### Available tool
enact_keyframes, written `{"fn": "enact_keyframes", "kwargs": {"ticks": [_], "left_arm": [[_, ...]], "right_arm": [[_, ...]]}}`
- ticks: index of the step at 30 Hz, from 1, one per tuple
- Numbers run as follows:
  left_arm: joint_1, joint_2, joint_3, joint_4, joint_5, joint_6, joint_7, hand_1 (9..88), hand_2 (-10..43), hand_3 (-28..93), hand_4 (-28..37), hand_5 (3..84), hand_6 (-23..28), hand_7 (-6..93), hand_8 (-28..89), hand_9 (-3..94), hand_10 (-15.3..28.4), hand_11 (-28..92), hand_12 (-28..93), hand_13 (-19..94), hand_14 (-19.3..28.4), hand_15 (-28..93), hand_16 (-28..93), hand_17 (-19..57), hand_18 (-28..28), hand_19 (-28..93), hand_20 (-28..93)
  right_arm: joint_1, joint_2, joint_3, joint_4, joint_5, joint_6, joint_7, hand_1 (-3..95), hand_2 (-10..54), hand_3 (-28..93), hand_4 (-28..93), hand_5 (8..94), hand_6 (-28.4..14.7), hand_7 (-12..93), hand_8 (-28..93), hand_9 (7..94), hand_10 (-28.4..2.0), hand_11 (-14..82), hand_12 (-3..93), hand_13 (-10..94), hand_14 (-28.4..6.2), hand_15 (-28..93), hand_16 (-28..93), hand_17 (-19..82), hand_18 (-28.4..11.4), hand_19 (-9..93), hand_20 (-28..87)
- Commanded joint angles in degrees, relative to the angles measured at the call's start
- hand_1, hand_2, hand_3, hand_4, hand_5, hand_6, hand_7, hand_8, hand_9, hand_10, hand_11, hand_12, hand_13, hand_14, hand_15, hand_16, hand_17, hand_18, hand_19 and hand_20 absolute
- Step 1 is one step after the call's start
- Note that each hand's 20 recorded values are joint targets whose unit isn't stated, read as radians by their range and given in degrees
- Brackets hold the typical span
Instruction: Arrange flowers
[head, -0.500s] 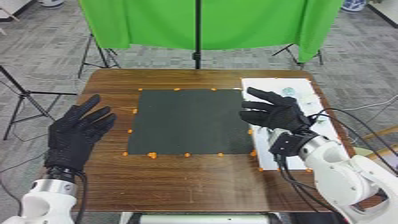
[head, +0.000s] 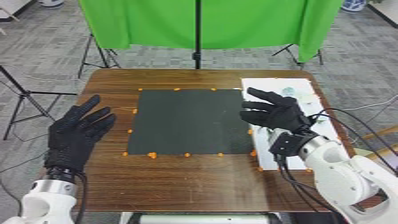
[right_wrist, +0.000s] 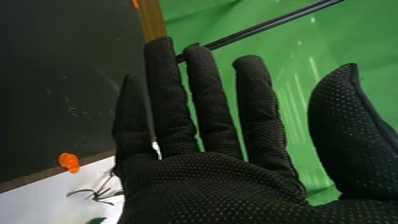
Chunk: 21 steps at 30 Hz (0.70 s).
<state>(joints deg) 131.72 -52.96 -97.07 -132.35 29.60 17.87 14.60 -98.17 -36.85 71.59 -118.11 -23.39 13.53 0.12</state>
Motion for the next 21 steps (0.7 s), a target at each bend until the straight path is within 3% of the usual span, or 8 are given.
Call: {"fn": "enact_keyframes", "kwargs": {"ticks": [1, 7, 10, 14, 19, 21], "left_arm": [[0.9, -0.6, -0.19, 0.01, 0.33, 0.1, -0.36, 21.3, 7.1, 78, -26.6, 35.9, 9.4, 15.0, -10, 33.4, 21.0, 28, 12, 24, 27.8, 49, -9, -7.9, 26.1, 61, 12], [0.2, -0.71, 0.45, 0.28, 0.33, 0.02, -0.75, 21.3, 7.1, 78, -26.6, 35.9, 9.3, 15.2, -10, 33.4, 21.0, 28, 12, 24, 27.8, 49, -9, -7.9, 26.0, 61, 12], [0.1, -0.62, 0.56, 0.37, 0.18, 0.12, -0.79, 21.3, 7.1, 78, -26.6, 35.9, 9.4, 15.2, -10, 33.4, 21.0, 28, 12, 24, 27.7, 49, -9, -7.9, 26.0, 61, 12], [0.8, -0.62, -0.21, 0.08, 0.37, 0.09, -0.81, 21.3, 7.1, 78, -26.6, 35.9, 9.4, 15.1, -10, 33.4, 21.0, 28, 12, 24, 27.7, 49, -9, -7.9, 26.0, 61, 12], [1.5, -0.67, -0.84, -0.19, 0.33, 0.29, -0.84, 21.3, 7.1, 78, -26.6, 35.9, 9.4, 15.0, -10, 33.4, 21.1, 28, 12, 24, 27.7, 49, -9, -7.9, 26.0, 61, 12], [1.2, -0.58, -0.63, -0.14, 0.35, 0.36, -0.86, 21.3, 7.2, 78, -26.6, 36.0, 9.5, 15.0, -10, 33.4, 21.1, 28, 12, 24, 27.7, 49, -9, -7.9, 26.0, 61, 12]], "right_arm": [[-0.1, 0.5, -0.2, -1.4, -4.0, 2.7, 0.9, 17.9, 12.0, 85, -27, 45.6, 0.5, 18, -15, 50.1, -16.1, 15.7, 12.9, 41, -17.5, 35, 12, 4, -20.0, 50, 16], [-0.6, 0.9, 0.2, -2.0, -5.2, 3.8, 1.1, 17.9, 12.0, 85, -27, 46.1, 0.1, 18, -15, 50.5, -16.1, 16.0, 12.9, 41, -17.6, 35, 12, 4, -20.0, 51, 16], [-0.9, 1.2, 0.4, -3.7, -9.1, 8.0, 3.0, 18.0, 12.0, 85, -27, 46.2, 0.0, 18, -15, 50.8, -16.3, 16.2, 12.9, 41, -17.7, 35, 11, 5, -20.1, 52, 16], [-2.8, 2.1, 1.4, -8.0, -28.5, 15.9, 14.1, 18.7, 12.3, 84, -27, 48.5, -1.2, 20, -15, 53.8, -16.7, 18.2, 12.2, 45, -18.0, 39, 10, 8, -20.5, 56, 16], [-7.2, 1.2, 6.8, -11.4, -36.8, 15.0, 24.3, 20.5, 11.7, 83, -25, 50.1, -2.5, 19, -15, 58.0, -17.3, 21.3, 12.8, 49, -17.9, 43, 9, 15, -24.4, 65, 15], [-3.2, 1.1, 3.1, -11.4, -43.8, 16.8, 30.9, 21.5, 10.8, 82, -24, 51.1, -3.7, 19, -14, 60.3, -18.6, 23.4, 13.3, 52, -18.2, 47, 8, 20, -25.3, 72, 10]]}}
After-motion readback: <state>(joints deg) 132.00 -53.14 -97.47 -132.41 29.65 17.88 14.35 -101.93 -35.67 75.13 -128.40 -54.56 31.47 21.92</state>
